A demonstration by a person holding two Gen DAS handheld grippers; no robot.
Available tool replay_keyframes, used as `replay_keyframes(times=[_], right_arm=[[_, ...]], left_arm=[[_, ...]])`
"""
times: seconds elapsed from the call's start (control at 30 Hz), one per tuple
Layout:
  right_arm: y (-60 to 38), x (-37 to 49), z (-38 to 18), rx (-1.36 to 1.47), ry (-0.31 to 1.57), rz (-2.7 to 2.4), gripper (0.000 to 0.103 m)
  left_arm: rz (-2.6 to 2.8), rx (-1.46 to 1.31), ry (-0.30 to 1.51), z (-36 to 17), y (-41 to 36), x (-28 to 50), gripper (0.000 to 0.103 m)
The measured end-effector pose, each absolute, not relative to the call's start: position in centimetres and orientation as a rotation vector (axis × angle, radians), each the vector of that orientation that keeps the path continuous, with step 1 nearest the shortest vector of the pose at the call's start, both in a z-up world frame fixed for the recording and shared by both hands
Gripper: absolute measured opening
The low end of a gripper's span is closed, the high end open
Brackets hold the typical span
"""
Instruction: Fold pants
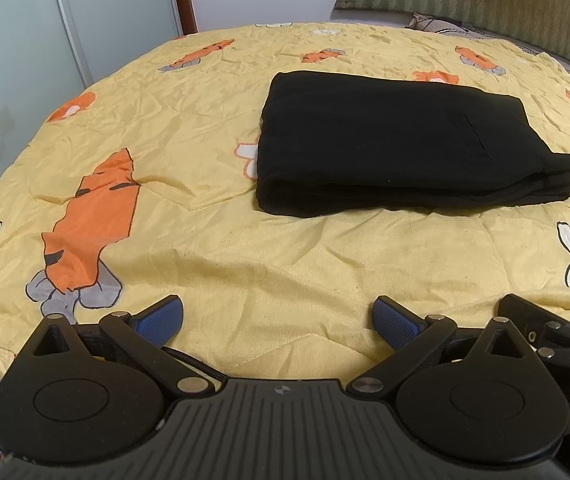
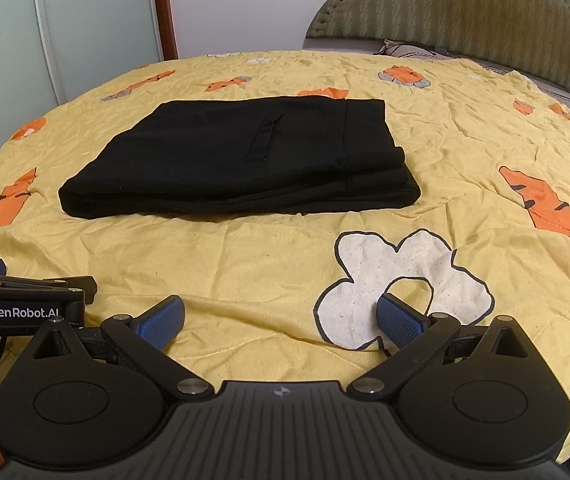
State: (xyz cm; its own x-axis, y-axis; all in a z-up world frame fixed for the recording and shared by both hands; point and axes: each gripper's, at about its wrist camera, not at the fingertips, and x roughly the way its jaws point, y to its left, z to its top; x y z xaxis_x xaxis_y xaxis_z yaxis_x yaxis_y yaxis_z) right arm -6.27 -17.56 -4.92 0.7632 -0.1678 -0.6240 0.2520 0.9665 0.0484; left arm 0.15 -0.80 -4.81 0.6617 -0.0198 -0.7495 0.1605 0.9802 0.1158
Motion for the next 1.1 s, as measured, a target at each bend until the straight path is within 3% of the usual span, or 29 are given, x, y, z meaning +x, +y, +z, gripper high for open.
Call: replay_keyframes(times=[0.4,1.1], right_arm=[[-18.1,-8.1,-1.6,0.135,0.522,-0.25,0.103],[-17.9,-8.3,-1.3,0.138,0.518,-0.233,0.103]], left_arm=[[-0.12,0.183,0.83,-3.8,-1.2,-0.4,0.102],[-0.128,0.163,0.821,-3.2,-1.3,-0.8,0.102]])
